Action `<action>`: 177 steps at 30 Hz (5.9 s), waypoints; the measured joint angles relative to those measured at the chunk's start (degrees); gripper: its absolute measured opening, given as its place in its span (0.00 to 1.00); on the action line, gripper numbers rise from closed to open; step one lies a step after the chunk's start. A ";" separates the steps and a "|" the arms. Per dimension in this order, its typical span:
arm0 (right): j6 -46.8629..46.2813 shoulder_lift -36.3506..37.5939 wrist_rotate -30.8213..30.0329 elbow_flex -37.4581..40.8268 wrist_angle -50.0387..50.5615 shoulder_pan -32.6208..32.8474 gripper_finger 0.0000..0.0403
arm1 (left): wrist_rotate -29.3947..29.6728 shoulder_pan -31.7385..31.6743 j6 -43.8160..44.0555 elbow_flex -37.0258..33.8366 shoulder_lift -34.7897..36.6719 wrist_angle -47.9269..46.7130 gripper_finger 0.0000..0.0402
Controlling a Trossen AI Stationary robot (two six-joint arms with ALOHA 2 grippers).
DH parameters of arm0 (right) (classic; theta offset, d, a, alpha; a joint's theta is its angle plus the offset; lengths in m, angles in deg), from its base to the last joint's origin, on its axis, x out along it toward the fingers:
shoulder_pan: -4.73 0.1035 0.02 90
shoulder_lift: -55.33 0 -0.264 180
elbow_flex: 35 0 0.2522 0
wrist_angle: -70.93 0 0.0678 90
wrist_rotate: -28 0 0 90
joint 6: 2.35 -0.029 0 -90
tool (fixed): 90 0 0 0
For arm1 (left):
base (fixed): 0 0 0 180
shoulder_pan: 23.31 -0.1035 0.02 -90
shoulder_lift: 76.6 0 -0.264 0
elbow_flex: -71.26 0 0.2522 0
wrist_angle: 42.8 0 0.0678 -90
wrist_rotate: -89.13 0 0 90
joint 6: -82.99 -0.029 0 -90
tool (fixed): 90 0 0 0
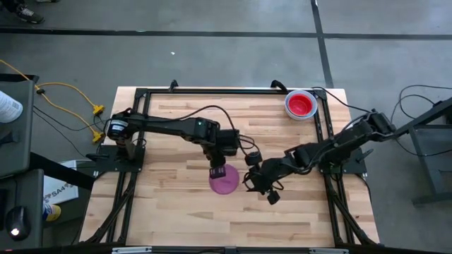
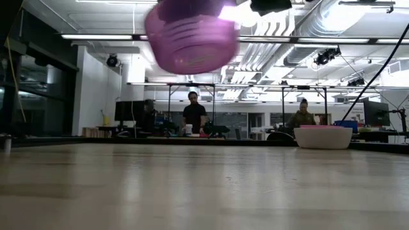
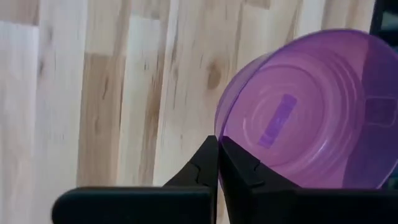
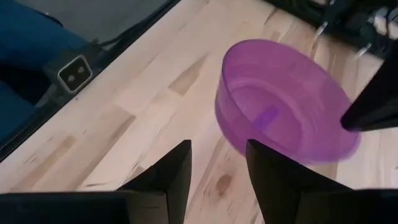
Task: Nest bowls inside each other
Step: Stack the purple bowl on the red bowl
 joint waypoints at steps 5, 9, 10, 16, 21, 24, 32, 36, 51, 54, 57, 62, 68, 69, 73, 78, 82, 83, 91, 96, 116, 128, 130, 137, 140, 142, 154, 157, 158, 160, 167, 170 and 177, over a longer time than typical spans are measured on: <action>1.26 -0.34 -2.66 -3.11 2.68 0.45 0.36 | 0.16 0.00 -3.18 1.85 -0.10 -2.41 0.00; 2.28 -0.34 -2.94 -5.02 4.12 0.47 0.36 | 0.23 0.00 -3.71 1.71 -0.10 -2.90 0.00; 2.38 -0.34 -2.93 -5.52 4.57 0.47 0.36 | 0.22 0.00 -3.80 1.71 -0.10 -3.11 0.00; 3.79 -0.32 -2.89 -5.82 4.88 0.32 0.36 | 0.20 0.00 -4.69 1.71 -0.08 -2.79 0.00; 5.03 -0.32 -2.89 -5.82 4.81 0.23 0.36 | 0.13 -0.23 -4.75 1.71 -0.08 -2.70 0.00; 5.06 -0.32 -2.62 -5.82 4.78 -0.28 0.36 | -1.07 -0.87 -4.75 1.75 -0.97 -2.92 0.00; 5.26 -0.32 -1.51 -5.82 4.91 -0.91 0.36 | -1.97 -2.71 -6.67 5.08 -3.94 -4.16 0.00; 6.09 -0.32 -1.35 -5.82 5.42 -1.30 0.36 | -1.56 -3.08 -7.38 7.65 -4.77 -5.45 0.00; 10.71 -4.79 -1.16 -5.80 4.97 -4.14 0.36 | -0.27 -3.04 -7.77 9.94 -5.29 -6.71 0.00; 11.11 -5.04 -1.16 -5.80 4.88 -4.14 0.36 | -0.26 -3.04 -7.77 9.91 -5.45 -6.89 0.00; 11.19 -5.02 -1.11 -5.80 4.19 -4.14 0.36 | -0.31 -3.04 -7.99 9.91 -5.45 -6.86 0.00; 12.06 -5.04 -0.89 -5.78 3.89 -4.12 0.35 | -1.54 -3.08 -8.55 9.91 -5.65 -6.38 0.00; 12.53 -5.04 0.66 -5.78 2.75 -4.12 0.29 | -5.16 -4.00 -9.38 9.91 -5.69 -6.58 0.00; 12.51 -5.04 -0.08 -5.78 2.75 -4.13 0.28 | -5.25 -4.34 -9.21 9.91 -5.73 -6.47 0.00; 12.60 -5.04 -2.69 -5.78 2.95 -4.18 0.25 | -5.36 -5.12 -8.91 9.91 -5.80 -6.39 0.00; 13.83 -5.04 -2.78 -5.78 4.73 -4.16 0.24 | -6.62 -5.64 -9.29 9.91 -5.82 -7.24 0.00; 14.58 -5.04 -3.06 -5.81 6.24 -4.18 0.24 | -7.29 -6.25 -9.50 9.91 -5.85 -7.76 0.00; 14.94 -5.03 -3.22 -5.85 6.55 -4.18 0.24 | -7.43 -6.47 -9.49 9.91 -5.85 -7.84 0.00; 16.62 -5.06 -5.95 -7.08 10.93 -4.15 0.24 | -9.50 -6.80 -10.01 9.85 -7.61 -8.73 0.00; 15.83 -8.20 -8.06 -10.72 16.88 -4.18 0.24 | -10.75 -6.75 -11.35 9.89 -8.73 -8.36 0.00; 20.15 -10.59 -7.13 -14.11 19.75 -3.48 0.24 | -11.77 -6.26 -16.88 9.89 -8.85 -5.54 0.00; 21.69 -10.59 -7.13 -14.09 19.25 -2.56 0.24 | -12.13 -5.20 -17.23 9.93 -8.78 -5.59 0.00; 21.67 -10.59 -7.15 -14.09 19.23 -2.56 0.22 | -12.17 -5.20 -17.19 9.93 -8.78 -5.59 0.00; 21.96 -10.59 -7.14 -14.09 18.95 -2.56 0.09 | -12.22 -5.18 -16.95 9.93 -8.78 -5.53 0.00; 22.51 -10.59 -7.03 -14.09 18.45 -2.61 0.03 | -12.14 -5.16 -17.24 9.93 -8.78 -5.37 0.00; 22.52 -10.59 -7.01 -14.09 18.55 -2.61 0.02 | -12.15 -5.16 -18.10 9.95 -8.78 -5.20 0.01; 22.65 -10.64 -7.29 -14.09 19.61 -2.61 0.01 | -11.45 -5.22 -23.26 9.98 -8.78 -4.76 0.10; 22.70 -10.64 -7.29 -14.09 20.19 -2.61 0.01 | -11.32 -5.22 -24.29 9.98 -8.78 -4.51 0.11; 22.72 -10.64 -7.15 -14.09 20.55 -2.61 0.01 | -11.21 -5.22 -24.58 9.98 -8.78 -4.45 0.12; 22.55 -10.64 -6.82 -14.09 21.08 -2.61 0.01 | -11.08 -5.22 -25.34 9.98 -8.78 -4.43 0.12; 22.02 -10.62 -5.77 -14.11 21.64 -2.61 0.01 | -11.06 -5.22 -28.17 9.98 -8.78 -3.48 0.12; 21.72 -10.57 -5.17 -14.13 21.70 -2.22 0.01 | -11.18 -5.22 -30.03 9.98 -8.78 -3.28 0.12; 21.15 -10.57 -6.23 -14.13 21.98 -1.43 0.01 | -11.43 -5.18 -30.84 9.98 -8.71 -2.98 0.12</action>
